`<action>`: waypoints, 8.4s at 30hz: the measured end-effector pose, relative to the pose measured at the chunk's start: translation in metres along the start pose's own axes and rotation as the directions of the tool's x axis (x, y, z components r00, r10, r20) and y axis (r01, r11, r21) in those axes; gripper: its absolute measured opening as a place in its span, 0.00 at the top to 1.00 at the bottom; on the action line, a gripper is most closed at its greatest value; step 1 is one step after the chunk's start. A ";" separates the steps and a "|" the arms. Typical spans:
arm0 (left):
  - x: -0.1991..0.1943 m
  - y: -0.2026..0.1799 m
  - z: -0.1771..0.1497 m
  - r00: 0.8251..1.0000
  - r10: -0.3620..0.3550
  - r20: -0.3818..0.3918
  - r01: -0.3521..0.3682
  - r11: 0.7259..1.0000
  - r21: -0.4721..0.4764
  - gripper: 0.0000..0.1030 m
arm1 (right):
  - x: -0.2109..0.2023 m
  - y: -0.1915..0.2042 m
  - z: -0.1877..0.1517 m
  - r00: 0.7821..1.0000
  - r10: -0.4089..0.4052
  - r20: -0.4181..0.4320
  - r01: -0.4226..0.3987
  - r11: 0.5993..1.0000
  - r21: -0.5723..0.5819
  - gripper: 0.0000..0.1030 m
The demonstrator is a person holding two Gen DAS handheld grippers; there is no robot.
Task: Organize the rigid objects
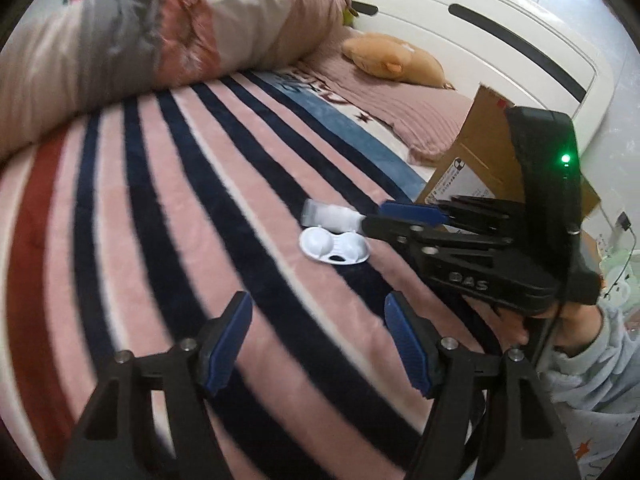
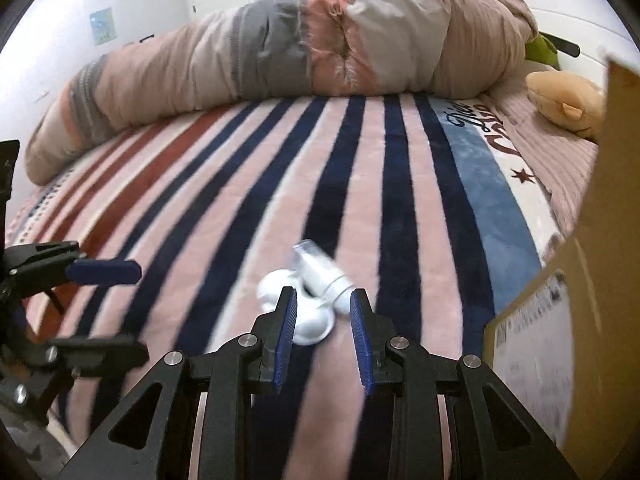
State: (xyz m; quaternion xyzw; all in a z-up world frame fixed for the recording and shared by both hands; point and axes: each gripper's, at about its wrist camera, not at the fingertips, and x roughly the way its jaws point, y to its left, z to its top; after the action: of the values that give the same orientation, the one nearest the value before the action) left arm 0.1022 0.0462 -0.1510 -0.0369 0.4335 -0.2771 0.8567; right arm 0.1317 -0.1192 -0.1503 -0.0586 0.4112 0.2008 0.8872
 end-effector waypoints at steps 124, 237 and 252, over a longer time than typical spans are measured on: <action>-0.043 -0.217 0.107 0.978 0.085 0.192 -0.124 0.971 0.202 0.44 | -0.208 -0.129 -0.020 0.971 -0.087 0.223 0.094 0.995 -0.022 0.80; -0.141 -0.188 0.039 0.765 0.516 0.385 -0.460 0.857 -0.234 0.01 | -0.257 -0.093 -0.017 0.901 0.215 0.376 -0.146 0.968 -0.204 0.00; -0.140 -0.186 0.037 0.767 0.515 0.382 -0.458 0.857 -0.234 0.01 | -0.258 -0.090 -0.017 0.902 0.214 0.375 -0.147 0.969 -0.200 0.00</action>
State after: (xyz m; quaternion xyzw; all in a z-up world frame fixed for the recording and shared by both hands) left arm -0.0179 -0.0465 0.0303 -0.0381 0.2441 -0.0019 0.9690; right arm 0.0067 -0.2852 0.0272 -0.0523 0.2099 0.3238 0.9211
